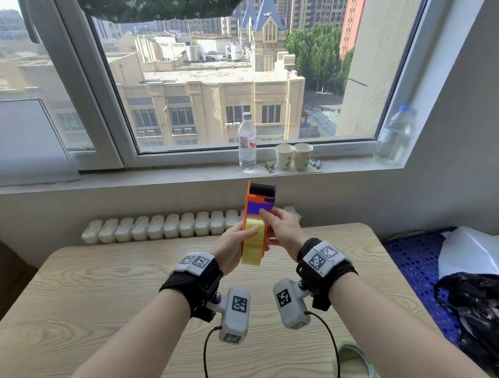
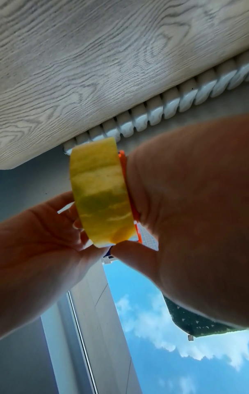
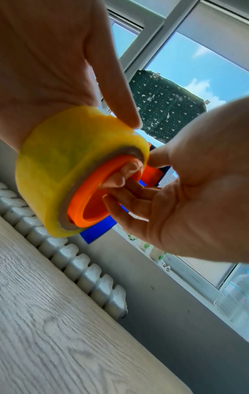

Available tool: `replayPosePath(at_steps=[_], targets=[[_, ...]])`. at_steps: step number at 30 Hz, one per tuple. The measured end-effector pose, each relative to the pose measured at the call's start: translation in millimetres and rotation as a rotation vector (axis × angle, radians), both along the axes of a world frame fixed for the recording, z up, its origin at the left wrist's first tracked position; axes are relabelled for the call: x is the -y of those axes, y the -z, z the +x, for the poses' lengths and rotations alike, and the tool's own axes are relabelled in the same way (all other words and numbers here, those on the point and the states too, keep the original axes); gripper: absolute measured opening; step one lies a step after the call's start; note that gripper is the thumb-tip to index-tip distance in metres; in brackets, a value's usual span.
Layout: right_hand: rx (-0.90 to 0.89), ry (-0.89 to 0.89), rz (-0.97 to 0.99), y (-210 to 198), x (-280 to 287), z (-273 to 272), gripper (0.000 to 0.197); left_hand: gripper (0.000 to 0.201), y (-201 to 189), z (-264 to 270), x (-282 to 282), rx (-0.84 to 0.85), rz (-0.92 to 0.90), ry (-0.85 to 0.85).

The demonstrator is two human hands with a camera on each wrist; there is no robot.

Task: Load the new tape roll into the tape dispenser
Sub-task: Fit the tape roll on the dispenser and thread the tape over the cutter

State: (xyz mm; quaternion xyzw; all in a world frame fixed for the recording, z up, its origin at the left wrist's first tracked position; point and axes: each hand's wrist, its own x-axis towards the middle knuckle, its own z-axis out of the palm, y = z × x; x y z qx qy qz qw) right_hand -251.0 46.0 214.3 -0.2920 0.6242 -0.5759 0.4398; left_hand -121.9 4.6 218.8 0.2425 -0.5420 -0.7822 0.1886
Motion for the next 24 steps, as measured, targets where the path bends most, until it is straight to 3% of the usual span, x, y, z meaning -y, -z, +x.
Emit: replayPosePath(at_steps=[6,9,12,15,17,20,24], targets=[[0.028,-0.254,-0.054,-1,-10,0,0.035,0.044,0,-4,1,0.047,0.01,-0.125],[-0.01,-0.197,-0.032,-1,-7,-1,0.034,0.047,1,-3,1,0.031,0.067,-0.1],[-0.057,-0.073,0.018,1,-1,0,0.044,0.029,3,0,0,-0.006,0.056,-0.049],[-0.06,-0.015,0.036,0,4,0,0.046,0.033,2,1,0,-0.042,0.068,-0.021],[-0.016,-0.084,0.023,-1,2,0,0.044,0.027,2,2,1,-0.041,0.053,-0.034],[0.022,-0.237,-0.034,-4,-6,-1,0.02,0.03,1,0,4,-0.012,0.035,-0.078],[0.042,-0.287,-0.078,-5,-8,-2,0.028,0.044,-1,-4,6,0.023,0.044,-0.116]])
